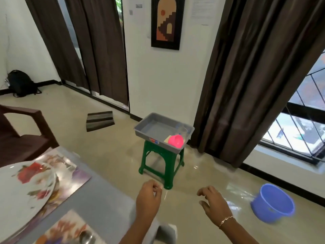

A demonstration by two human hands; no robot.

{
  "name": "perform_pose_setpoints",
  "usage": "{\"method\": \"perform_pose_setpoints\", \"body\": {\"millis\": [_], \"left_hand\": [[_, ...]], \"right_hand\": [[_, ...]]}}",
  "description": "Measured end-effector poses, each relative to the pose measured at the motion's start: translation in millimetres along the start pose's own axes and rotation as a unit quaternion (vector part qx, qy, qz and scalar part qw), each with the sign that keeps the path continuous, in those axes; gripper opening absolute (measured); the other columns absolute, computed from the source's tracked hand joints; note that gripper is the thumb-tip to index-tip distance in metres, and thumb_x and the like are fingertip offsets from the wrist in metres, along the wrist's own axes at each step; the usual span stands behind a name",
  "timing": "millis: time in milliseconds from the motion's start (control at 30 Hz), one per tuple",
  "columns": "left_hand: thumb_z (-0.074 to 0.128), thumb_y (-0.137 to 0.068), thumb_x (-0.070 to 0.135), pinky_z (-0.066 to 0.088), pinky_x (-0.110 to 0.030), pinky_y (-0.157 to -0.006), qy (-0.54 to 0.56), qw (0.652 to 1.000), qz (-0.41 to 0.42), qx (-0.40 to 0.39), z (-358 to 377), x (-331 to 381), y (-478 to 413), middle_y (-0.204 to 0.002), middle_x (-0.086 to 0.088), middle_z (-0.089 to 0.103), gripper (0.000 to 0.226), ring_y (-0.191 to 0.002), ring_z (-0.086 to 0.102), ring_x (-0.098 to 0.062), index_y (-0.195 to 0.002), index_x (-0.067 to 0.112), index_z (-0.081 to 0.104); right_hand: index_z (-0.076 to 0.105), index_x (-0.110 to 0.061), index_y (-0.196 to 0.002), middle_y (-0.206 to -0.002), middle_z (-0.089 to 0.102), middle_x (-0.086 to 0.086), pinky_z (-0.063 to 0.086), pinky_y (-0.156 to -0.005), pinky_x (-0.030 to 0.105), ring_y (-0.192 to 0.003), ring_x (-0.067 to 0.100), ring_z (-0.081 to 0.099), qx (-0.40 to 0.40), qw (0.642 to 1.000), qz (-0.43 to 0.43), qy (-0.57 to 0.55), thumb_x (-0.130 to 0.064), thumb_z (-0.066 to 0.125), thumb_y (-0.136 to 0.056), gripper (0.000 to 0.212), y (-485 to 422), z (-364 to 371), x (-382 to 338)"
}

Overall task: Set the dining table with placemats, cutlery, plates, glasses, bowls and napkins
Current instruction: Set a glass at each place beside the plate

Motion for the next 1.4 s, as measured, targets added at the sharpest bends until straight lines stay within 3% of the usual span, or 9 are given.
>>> {"method": "perform_pose_setpoints", "body": {"millis": [200,400,567,733,867,1033,1167,1400], "left_hand": [[0.054,-0.093,0.021,0.034,-0.009,-0.054,0.017,1.0,-0.002,0.007,42,23,-92,-0.084,0.002,0.055,0.009,-0.07,0.048,-0.005,-0.085,0.018,0.053],[0.055,-0.093,0.021,0.035,-0.015,-0.055,0.033,0.997,-0.069,0.018,94,36,-181,-0.089,-0.003,0.059,0.01,-0.076,0.053,-0.013,-0.089,0.013,0.056],[0.055,-0.092,0.017,0.034,-0.013,-0.054,0.023,0.993,-0.111,0.022,121,63,-254,-0.077,0.0,0.056,0.009,-0.071,0.052,-0.011,-0.087,0.01,0.056],[0.056,-0.092,0.019,0.041,-0.022,-0.065,0.004,0.993,-0.122,0.01,146,83,-321,-0.08,0.001,0.055,0.008,-0.075,0.052,-0.012,-0.085,0.014,0.053],[0.058,-0.091,0.02,0.042,-0.02,-0.071,-0.025,0.994,-0.108,-0.009,167,90,-375,-0.084,0.003,0.054,0.007,-0.082,0.052,-0.012,-0.092,0.014,0.054],[0.06,-0.09,0.021,0.038,-0.018,-0.083,-0.078,0.99,-0.097,-0.071,199,77,-455,-0.119,-0.003,0.057,0.031,-0.103,0.053,-0.014,-0.118,0.01,0.053],[0.059,-0.091,0.028,0.035,-0.023,-0.1,-0.114,0.977,-0.093,-0.154,234,50,-529,-0.14,-0.002,0.044,0.052,-0.125,0.045,-0.016,-0.137,0.013,0.038],[0.059,-0.088,0.029,0.029,-0.026,-0.105,-0.176,0.943,-0.038,-0.281,296,3,-645,-0.148,-0.004,0.03,0.067,-0.132,0.037,-0.021,-0.143,0.01,0.025]], "right_hand": [[0.055,-0.025,-0.109,-0.1,0.044,-0.011,0.033,-0.078,0.016,-0.096,0.009,0.048,-0.036,0.999,0.028,0.023,-0.019,0.056,-0.088,0.023,-88,-11,39],[0.058,-0.019,-0.109,-0.096,0.047,-0.006,0.037,-0.076,0.02,-0.091,0.014,0.051,-0.064,0.997,0.032,0.014,-0.014,0.059,-0.085,0.024,-207,-10,87],[0.059,-0.016,-0.105,-0.093,0.049,-0.003,0.041,-0.077,0.024,-0.086,0.016,0.051,-0.078,0.996,0.04,-0.017,-0.008,0.06,-0.081,0.026,-301,-24,124],[0.056,-0.017,-0.104,-0.091,0.052,-0.002,0.041,-0.073,0.025,-0.088,0.019,0.054,-0.079,0.993,0.082,-0.039,-0.01,0.06,-0.082,0.024,-383,-33,152],[0.056,-0.014,-0.109,-0.091,0.05,-0.003,0.039,-0.072,0.023,-0.085,0.014,0.05,-0.087,0.988,0.109,-0.065,-0.012,0.06,-0.084,0.025,-428,-23,170],[0.055,-0.01,-0.112,-0.096,0.051,-0.002,0.041,-0.077,0.022,-0.091,0.013,0.051,-0.097,0.977,0.163,-0.101,-0.017,0.062,-0.085,0.029,-484,4,185],[0.051,-0.012,-0.12,-0.119,0.055,0.005,0.042,-0.089,0.026,-0.112,0.019,0.053,-0.133,0.965,0.204,-0.097,-0.026,0.062,-0.086,0.039,-538,38,185],[0.048,-0.008,-0.124,-0.118,0.054,0.013,0.043,-0.085,0.031,-0.11,0.029,0.051,-0.13,0.938,0.311,-0.075,-0.028,0.065,-0.082,0.049,-624,100,183]]}}
Point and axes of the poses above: each hand's wrist, its own y-axis away from the middle knuckle, its own z-axis out of the palm, x = y × z, the point moved 2 cm from there along -y, towards the middle knuckle
